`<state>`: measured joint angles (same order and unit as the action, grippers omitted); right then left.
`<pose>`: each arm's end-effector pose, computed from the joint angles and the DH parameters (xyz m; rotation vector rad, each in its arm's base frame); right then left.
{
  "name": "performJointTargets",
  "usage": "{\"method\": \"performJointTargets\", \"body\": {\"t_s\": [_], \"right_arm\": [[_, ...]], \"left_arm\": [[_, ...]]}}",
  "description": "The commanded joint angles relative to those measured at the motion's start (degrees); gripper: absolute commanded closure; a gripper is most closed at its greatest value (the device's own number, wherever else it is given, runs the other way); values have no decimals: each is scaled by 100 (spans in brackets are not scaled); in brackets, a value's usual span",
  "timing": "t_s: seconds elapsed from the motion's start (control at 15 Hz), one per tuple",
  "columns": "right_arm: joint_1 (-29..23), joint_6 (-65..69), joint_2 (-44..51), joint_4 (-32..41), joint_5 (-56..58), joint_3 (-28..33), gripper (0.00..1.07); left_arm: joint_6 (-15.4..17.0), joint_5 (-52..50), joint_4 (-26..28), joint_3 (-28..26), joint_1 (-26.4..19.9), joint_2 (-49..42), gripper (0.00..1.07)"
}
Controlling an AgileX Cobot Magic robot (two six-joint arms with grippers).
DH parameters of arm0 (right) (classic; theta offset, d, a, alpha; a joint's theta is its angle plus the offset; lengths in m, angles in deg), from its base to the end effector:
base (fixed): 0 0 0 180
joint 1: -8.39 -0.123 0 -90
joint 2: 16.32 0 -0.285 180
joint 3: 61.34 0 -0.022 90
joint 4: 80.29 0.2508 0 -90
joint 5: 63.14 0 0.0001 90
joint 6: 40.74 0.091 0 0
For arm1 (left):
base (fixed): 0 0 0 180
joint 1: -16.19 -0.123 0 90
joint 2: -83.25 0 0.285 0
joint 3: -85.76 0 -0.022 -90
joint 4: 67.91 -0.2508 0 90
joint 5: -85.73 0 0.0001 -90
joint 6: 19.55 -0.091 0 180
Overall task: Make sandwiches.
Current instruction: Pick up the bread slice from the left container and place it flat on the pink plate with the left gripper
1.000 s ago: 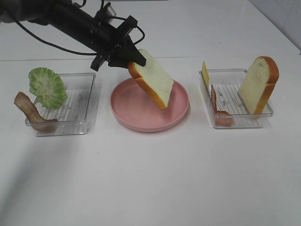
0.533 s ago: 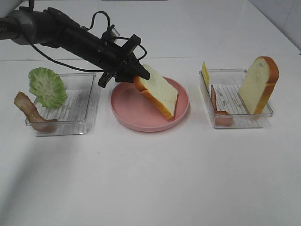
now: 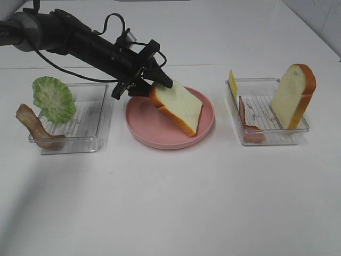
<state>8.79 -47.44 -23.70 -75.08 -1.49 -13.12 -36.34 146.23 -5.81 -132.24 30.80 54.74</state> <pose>-0.0074 0.0073 0.2780 -0.1180 2.0398 0.0314 0.4811 -0.1978 0.1274 0.0304 2.6918 -1.3998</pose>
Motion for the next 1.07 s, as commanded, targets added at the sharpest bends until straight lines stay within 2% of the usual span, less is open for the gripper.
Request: {"method": "performJointTargets", "body": {"t_s": [0.07, 0.13, 0.2, 0.33, 0.4, 0.47, 0.6, 0.73, 0.8, 1.07], "right_arm": [[11, 34, 63, 40, -69, 6, 31], [11, 34, 63, 40, -69, 6, 31], [11, 34, 63, 40, -69, 6, 31], [11, 34, 63, 40, -69, 6, 31], [11, 34, 63, 40, -69, 6, 31], [11, 34, 63, 40, -69, 6, 31], [11, 34, 63, 46, -69, 6, 31], [11, 34, 63, 34, -69, 6, 31], [11, 34, 63, 40, -69, 6, 31], [11, 34, 63, 40, -69, 6, 31]], "left_arm": [[-80, 178, 34, -34, 46, -6, 35], [-80, 206, 17, -34, 46, -11, 30], [-80, 218, -69, -34, 46, -52, 30], [-29, 201, -435, -52, 46, -143, 30], [63, 143, -796, -57, 46, -246, 30], [338, 138, -1306, -103, 52, -338, 30], [642, 143, -1948, -103, 178, -413, 30], [762, 166, -2521, -160, 401, -413, 30], [859, 160, -2997, -298, 584, -424, 30], [1868, 693, -4589, -1169, 791, -527, 30]]}}
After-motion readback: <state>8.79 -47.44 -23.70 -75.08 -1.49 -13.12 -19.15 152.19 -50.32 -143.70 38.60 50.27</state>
